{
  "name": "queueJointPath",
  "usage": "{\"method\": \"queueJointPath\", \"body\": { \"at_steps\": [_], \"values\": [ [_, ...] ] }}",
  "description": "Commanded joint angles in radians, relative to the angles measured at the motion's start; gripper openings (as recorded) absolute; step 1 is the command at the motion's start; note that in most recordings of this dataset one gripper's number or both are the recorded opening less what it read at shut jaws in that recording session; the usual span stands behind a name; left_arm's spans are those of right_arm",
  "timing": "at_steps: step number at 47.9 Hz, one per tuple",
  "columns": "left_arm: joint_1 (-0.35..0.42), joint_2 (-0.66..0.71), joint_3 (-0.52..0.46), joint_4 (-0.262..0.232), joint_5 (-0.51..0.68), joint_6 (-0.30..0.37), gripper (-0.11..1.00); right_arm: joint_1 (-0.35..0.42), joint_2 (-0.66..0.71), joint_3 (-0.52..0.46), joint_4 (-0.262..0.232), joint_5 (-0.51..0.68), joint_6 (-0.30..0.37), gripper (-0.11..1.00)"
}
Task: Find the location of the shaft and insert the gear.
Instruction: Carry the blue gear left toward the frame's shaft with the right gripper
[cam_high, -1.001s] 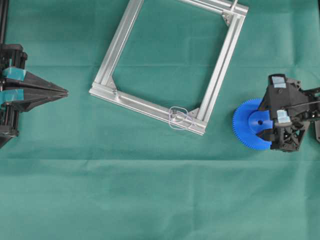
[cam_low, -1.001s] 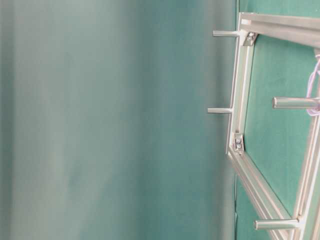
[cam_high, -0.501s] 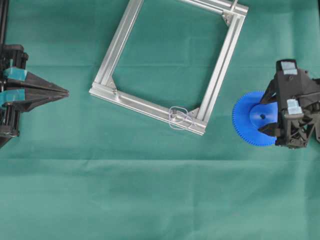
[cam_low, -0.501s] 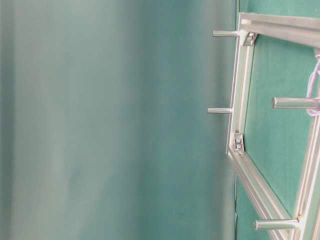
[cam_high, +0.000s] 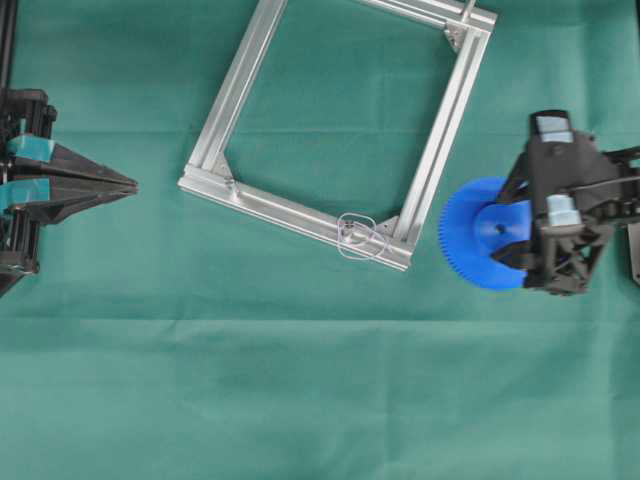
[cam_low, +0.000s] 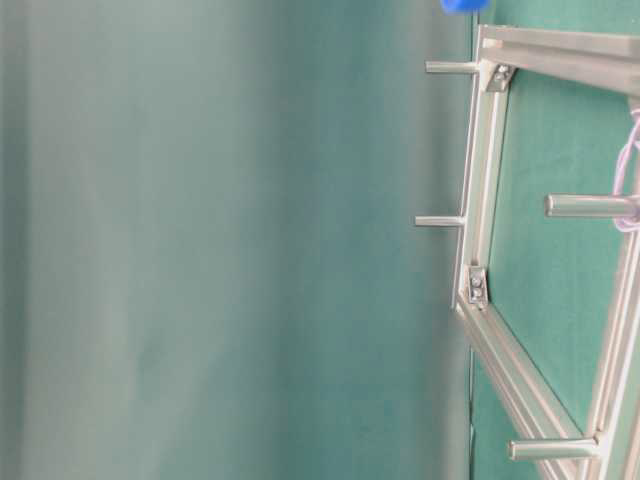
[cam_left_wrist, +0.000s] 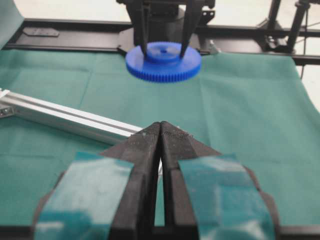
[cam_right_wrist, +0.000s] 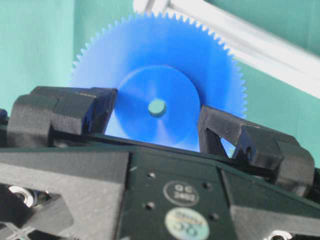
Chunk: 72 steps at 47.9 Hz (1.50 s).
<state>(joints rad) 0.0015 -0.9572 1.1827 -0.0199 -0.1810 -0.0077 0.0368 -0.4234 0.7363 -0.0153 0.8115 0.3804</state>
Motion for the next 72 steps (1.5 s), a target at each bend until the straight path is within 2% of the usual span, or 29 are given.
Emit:
{"method": "queueJointPath", "body": {
  "at_steps": [1, 10, 22, 32, 72],
  "values": [
    [0.002, 0.009, -0.031, -0.002, -0.006, -0.002, 0.01, 0.002, 0.041, -0.069, -0.006, -0.012, 0.003, 0.69],
    [0.002, 0.009, -0.035, -0.002, -0.006, 0.000, 0.01, 0.002, 0.149, -0.160, -0.012, -0.012, 0.009, 0.69],
    [0.003, 0.009, -0.044, -0.002, -0.006, -0.002, 0.01, -0.002, 0.272, -0.293, -0.058, -0.012, 0.011, 0.69],
    [0.002, 0.011, -0.044, -0.002, 0.000, 0.000, 0.01, -0.015, 0.339, -0.371, -0.072, -0.009, 0.009, 0.69],
    [0.002, 0.012, -0.044, -0.002, 0.005, 0.000, 0.01, -0.043, 0.480, -0.445, -0.077, -0.048, -0.002, 0.69]
  ]
}}
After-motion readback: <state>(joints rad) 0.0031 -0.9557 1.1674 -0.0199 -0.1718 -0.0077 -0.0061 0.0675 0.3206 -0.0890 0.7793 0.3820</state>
